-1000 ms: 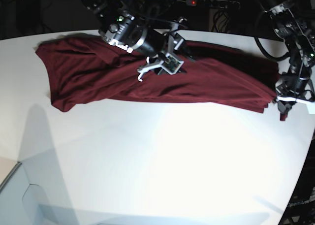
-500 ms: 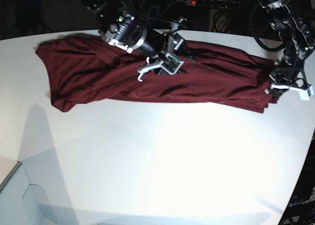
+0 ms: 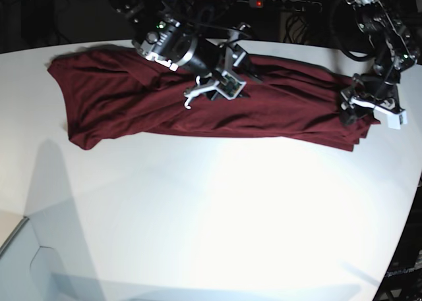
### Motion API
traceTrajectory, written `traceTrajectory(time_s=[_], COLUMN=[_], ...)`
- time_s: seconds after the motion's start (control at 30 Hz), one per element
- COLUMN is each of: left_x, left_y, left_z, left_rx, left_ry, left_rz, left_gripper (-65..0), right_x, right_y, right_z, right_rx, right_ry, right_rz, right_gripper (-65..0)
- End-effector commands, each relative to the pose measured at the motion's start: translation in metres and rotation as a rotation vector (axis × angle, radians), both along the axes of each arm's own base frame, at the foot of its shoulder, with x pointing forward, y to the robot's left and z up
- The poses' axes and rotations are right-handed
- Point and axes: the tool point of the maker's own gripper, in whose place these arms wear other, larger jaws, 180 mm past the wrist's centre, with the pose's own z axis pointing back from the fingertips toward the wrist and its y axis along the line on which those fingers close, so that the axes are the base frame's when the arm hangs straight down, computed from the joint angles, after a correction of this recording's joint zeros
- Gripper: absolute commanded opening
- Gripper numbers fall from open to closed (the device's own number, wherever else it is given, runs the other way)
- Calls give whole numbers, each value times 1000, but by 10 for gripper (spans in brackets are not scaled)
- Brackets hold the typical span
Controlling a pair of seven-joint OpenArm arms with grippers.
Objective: Layout the t-shirt on the table in an organized manner, then fold the t-shirt properly
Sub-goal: 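Smooth the folded shirt with the right gripper while the left holds the end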
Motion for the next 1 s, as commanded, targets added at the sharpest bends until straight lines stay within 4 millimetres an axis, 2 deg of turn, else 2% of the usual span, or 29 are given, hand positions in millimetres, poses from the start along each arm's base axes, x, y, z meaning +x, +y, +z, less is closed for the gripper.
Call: traceTrajectory(time_s=[0.0, 0.07, 0.2, 0.37, 0.47, 0.57, 0.7, 0.87, 0.97], left_x=[10, 6, 6, 3, 6, 10, 20, 30, 29], left_y=[3, 1, 5, 29, 43, 49, 65, 69, 67], left_z=[21, 20, 33, 48, 59, 55, 51, 39, 21], left_rx=[30, 37, 76, 132, 204, 208, 197, 190, 214], left_ry=[-71, -61, -83, -102, -114, -108, -97, -66, -12], left_rz=[-18, -34, -43, -14, -69, -83, -68, -126, -179], left_gripper=[-205, -191, -188, -187, -186, -171, -89, -66, -65], right_x=[5, 6, 15, 28, 32, 39, 41, 40, 40], right_y=[3, 2, -8, -20, -27, -37, -41, -42, -42], right_z=[13, 13, 12, 13, 12, 11, 11, 9, 9], right_rx=[40, 39, 32, 20, 15, 8, 7, -1, -1], right_ry=[-31, -33, -37, -49, -47, -47, -46, -47, -47], right_rz=[-2, -7, -39, -77, -104, -140, -152, -151, -151], right_gripper=[-403, -403, -401, -398, -397, -366, -297, -296, -296])
